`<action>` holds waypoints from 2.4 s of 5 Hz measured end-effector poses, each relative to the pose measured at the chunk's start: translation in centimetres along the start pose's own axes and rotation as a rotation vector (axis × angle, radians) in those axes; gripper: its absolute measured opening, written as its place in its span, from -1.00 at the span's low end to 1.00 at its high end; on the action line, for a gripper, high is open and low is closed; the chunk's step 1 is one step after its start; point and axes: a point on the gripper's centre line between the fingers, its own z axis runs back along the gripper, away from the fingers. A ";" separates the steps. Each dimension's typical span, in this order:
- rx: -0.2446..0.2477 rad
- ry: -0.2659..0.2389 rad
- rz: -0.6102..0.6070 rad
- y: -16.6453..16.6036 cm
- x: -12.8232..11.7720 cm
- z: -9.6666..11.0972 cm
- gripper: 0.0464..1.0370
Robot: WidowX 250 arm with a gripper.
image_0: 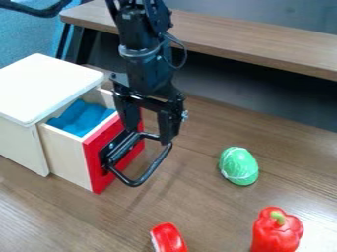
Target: Closed the drawer
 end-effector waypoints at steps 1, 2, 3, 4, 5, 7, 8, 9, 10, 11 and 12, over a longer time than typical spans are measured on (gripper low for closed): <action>-0.005 0.025 0.018 0.4 0.0 -1.2 0.92; -0.015 0.032 0.032 0.7 0.2 -2.5 0.92; -0.004 0.055 0.046 1.0 0.1 -3.6 0.92; 0.019 0.076 0.058 1.4 0.0 -4.5 0.92; 0.043 0.081 0.078 2.4 -0.1 -4.5 0.93; 0.087 0.084 0.163 6.3 -0.1 -3.5 0.92; 0.128 0.088 0.211 8.4 -0.2 -3.2 0.92; 0.173 0.105 0.238 10.1 -0.5 -3.3 0.92; 0.199 0.126 0.261 10.9 -1.0 -3.5 0.92; 0.220 0.130 0.262 11.2 -1.1 -3.5 0.92; 0.142 0.117 0.215 10.1 -0.9 -4.0 0.92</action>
